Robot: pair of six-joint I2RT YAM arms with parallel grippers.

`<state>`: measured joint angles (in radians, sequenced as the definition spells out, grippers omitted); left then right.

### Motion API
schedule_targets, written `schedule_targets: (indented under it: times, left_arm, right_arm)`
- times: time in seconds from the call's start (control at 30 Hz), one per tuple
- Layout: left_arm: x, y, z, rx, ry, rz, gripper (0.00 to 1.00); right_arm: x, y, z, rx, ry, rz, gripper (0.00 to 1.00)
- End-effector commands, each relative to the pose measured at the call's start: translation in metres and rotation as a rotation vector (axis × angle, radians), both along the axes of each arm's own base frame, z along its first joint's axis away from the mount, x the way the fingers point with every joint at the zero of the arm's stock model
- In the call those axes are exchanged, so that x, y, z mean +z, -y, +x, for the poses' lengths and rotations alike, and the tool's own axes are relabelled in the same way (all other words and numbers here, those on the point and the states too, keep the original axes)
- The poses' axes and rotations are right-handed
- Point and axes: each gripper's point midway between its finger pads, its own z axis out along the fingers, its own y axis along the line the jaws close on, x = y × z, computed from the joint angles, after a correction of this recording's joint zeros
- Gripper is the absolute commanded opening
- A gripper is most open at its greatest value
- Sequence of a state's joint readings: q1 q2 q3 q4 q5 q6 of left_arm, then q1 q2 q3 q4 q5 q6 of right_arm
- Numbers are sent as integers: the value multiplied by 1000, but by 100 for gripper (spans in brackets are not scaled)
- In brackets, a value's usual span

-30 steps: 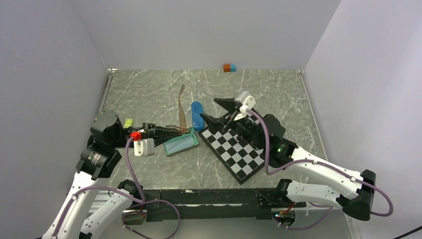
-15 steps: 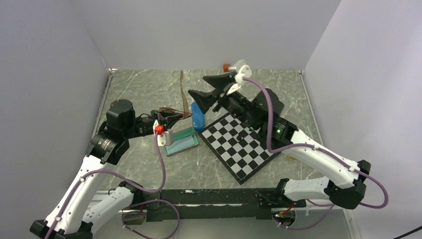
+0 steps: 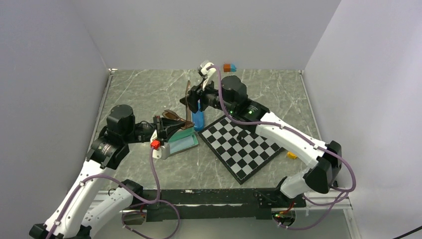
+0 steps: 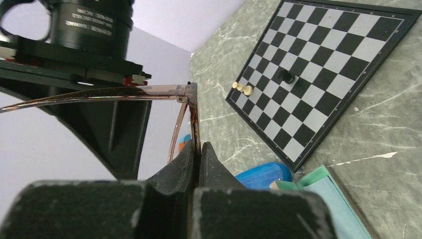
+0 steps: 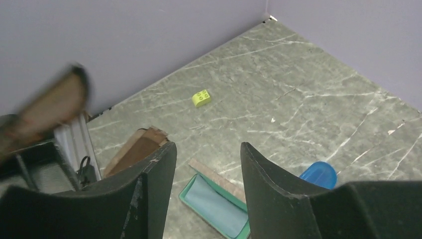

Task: Organize the sunglasses
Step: Fold the left temple of the sunglasses with the sunglasses.

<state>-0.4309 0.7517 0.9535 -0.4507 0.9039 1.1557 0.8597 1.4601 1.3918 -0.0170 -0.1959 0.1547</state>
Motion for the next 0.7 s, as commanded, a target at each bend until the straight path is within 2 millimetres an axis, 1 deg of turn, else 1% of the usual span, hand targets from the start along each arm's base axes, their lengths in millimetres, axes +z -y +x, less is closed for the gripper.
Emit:
schedule_targets:
  times: [0.0,0.07,0.13,0.17,0.23,0.3,0.37,0.43,0.5,0.6,0.67]
  left_arm:
    - [6,8,-13,-101,49,-13,0]
    - [3,9,-16,-116,65,-27,0]
    - [0,10,-18,-128,85,-37,0]
    - [-2,11,-19,-141,98,-36,0]
    - [-9,13,-21,-170,125,-21,0]
    - [-12,14,-21,-183,125,-9,0]
    - [-9,16,-16,-179,111,-9,0]
    - [-8,19,-13,-187,116,-3,0]
    - [-11,21,-12,-210,126,9,0]
    - [-13,26,-9,-218,133,16,0]
    - [-13,28,-6,-213,133,16,0]
  right_arm:
    - [26,23,-9,-70,17,55,56]
    - [25,46,-7,-163,18,66,57]
    - [28,68,-20,-188,30,87,58]
    - [26,79,-24,-212,37,92,58]
    - [30,98,-41,-200,85,123,58]
    - [35,103,-66,-101,156,155,59]
    - [45,105,-94,24,235,181,58]
    - [55,100,-122,173,302,205,57]
    - [65,93,-141,290,338,235,56]
    - [75,77,-142,364,359,247,54]
    - [81,65,-137,389,370,249,52]
